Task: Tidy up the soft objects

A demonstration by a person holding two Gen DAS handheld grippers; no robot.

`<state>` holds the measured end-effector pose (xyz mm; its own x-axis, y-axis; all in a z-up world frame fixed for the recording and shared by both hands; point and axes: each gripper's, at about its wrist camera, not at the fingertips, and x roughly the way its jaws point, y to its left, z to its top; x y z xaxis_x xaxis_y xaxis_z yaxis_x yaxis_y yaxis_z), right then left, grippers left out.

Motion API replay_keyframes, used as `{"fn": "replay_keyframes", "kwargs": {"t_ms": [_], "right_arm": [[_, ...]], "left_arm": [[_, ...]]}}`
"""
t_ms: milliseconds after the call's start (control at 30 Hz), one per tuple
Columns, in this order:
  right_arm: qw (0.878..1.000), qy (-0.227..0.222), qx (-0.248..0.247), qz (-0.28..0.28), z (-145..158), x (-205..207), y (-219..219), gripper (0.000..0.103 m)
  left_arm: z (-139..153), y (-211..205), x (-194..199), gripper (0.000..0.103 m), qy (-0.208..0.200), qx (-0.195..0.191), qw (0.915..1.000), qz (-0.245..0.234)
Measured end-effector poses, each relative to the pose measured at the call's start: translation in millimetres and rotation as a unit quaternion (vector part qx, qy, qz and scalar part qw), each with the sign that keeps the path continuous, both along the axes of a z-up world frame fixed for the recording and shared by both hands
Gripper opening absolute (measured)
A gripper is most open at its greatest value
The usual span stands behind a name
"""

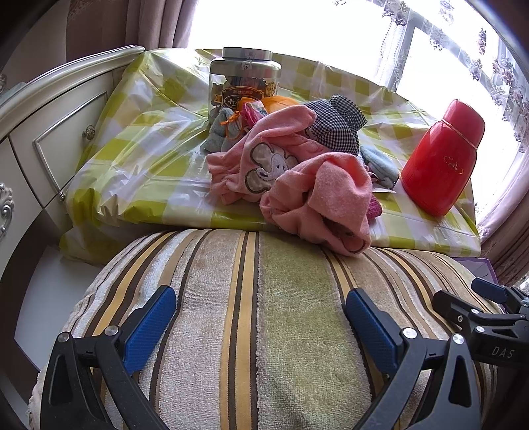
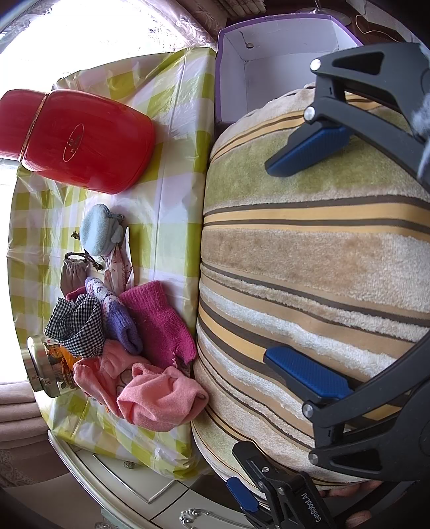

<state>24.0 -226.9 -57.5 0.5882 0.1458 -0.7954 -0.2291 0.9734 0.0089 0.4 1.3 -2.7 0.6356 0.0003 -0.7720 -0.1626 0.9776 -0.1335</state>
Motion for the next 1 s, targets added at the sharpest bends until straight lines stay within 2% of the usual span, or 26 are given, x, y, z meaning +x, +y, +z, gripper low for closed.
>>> {"fn": "replay_keyframes", "kwargs": {"t_ms": [1000], "right_arm": [[1.0, 0.002, 0.0, 0.0, -0.1, 0.2, 0.6, 0.103]], "left_arm": [[0.6, 1.4, 1.4, 0.103, 0.0, -0.004, 1.0, 0.001]]}}
